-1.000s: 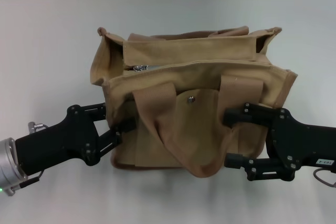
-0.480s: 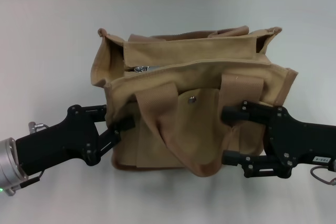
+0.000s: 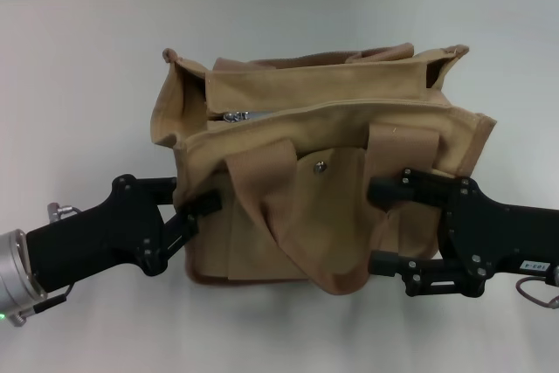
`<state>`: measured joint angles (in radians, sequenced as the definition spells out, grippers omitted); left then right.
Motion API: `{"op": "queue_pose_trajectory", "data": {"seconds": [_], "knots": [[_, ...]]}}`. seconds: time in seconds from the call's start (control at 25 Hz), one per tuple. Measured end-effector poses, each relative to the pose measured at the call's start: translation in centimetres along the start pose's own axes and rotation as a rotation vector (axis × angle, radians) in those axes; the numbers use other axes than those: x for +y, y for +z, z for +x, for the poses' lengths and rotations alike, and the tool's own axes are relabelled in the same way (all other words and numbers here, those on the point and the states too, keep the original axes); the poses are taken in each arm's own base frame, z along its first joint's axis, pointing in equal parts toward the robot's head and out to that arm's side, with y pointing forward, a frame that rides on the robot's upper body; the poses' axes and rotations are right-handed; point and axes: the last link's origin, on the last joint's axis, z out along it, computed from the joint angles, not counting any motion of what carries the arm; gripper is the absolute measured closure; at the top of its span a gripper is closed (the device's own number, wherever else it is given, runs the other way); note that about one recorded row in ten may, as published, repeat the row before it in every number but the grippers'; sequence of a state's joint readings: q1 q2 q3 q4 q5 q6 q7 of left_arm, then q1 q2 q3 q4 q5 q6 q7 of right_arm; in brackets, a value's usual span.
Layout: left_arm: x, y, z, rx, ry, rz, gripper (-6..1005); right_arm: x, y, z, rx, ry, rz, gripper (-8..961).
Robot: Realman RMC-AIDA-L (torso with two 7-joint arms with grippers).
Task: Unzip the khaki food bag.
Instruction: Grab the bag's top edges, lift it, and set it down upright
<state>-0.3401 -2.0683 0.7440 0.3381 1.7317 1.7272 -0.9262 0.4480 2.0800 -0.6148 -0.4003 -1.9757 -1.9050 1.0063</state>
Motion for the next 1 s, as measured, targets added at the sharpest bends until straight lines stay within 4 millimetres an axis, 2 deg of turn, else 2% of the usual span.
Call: {"op": "queue_pose_trajectory", "data": {"seconds": [0.44,0.76,0.88,1.0], "knots": [[0.1,0.0,-0.1,0.001,-0.006,0.001,931,0.0,0.0,0.0,-0.001,0.002,-0.001,108],[0.0,-0.1,-0.1,0.004,-0.010,0.008,936,0.0,0.0,0.0,-0.001,0.001,0.000,108],[-0.5,-0.7,0.1,0.027,-0.010,0.065,936,0.0,0.0,0.0,-0.002,0.001,0.000,108],[-2.2,-2.2,1.0,0.089,0.003,0.205,937,0.1,0.0,-0.1,-0.017,0.000,0.000,109]]}}
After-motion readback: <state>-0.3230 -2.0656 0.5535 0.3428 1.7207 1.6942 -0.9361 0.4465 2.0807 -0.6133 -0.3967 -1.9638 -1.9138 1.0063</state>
